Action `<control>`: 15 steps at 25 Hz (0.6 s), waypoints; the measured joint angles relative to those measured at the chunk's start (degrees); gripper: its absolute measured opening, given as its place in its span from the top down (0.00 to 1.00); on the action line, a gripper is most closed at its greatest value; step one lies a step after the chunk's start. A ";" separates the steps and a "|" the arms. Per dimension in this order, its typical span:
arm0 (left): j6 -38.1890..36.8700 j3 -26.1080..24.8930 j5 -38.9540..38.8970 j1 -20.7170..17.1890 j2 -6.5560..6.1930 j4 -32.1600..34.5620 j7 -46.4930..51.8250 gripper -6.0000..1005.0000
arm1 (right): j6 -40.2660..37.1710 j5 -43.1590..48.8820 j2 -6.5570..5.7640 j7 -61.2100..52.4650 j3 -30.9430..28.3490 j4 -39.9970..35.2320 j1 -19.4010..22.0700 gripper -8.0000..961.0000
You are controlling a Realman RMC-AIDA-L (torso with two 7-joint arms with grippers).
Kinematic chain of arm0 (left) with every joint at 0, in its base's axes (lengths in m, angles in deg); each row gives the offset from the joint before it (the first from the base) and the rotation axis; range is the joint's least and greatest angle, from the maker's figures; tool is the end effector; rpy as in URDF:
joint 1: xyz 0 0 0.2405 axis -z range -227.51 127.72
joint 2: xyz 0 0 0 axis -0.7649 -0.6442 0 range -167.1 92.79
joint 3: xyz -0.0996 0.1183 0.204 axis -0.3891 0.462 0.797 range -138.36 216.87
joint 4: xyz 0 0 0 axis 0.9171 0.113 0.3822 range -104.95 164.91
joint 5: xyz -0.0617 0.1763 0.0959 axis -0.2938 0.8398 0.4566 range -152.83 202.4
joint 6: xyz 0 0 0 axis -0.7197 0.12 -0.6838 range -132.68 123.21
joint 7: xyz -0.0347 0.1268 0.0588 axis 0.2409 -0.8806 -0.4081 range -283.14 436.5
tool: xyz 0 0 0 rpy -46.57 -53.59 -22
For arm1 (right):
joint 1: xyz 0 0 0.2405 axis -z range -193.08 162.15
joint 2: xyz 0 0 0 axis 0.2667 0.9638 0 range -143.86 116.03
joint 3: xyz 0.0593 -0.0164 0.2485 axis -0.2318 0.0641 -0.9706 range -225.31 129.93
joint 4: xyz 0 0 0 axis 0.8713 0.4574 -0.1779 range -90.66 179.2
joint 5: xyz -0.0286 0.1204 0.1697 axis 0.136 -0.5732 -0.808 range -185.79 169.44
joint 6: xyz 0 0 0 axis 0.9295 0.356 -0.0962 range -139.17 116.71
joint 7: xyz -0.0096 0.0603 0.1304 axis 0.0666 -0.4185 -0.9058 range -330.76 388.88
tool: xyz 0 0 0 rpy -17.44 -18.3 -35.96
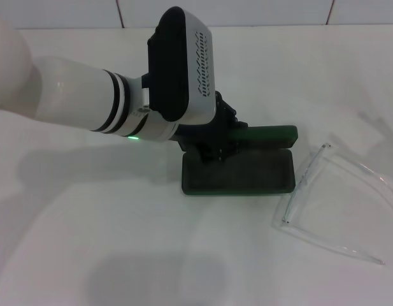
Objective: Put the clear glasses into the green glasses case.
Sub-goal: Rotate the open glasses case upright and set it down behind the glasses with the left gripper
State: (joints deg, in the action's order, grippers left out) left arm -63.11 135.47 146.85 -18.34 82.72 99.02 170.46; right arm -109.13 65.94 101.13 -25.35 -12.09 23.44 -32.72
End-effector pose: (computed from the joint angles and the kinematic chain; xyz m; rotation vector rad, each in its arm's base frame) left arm -0.1338 0.3528 -0.0806 -2.8253 0.3554 0.0548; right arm 0.3142 0.2778 0.0672 -1.9815 0.4381 1.2317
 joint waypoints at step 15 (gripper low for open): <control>1.29 -0.32 0.30 -0.12 0.00 -1.86 -2.12 0.80 | 0.02 -0.04 0.00 0.01 0.00 0.00 0.03 0.11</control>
State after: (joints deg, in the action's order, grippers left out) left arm -61.81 135.15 147.15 -18.47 82.72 97.16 168.34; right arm -109.11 65.91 101.13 -25.34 -12.09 23.44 -32.69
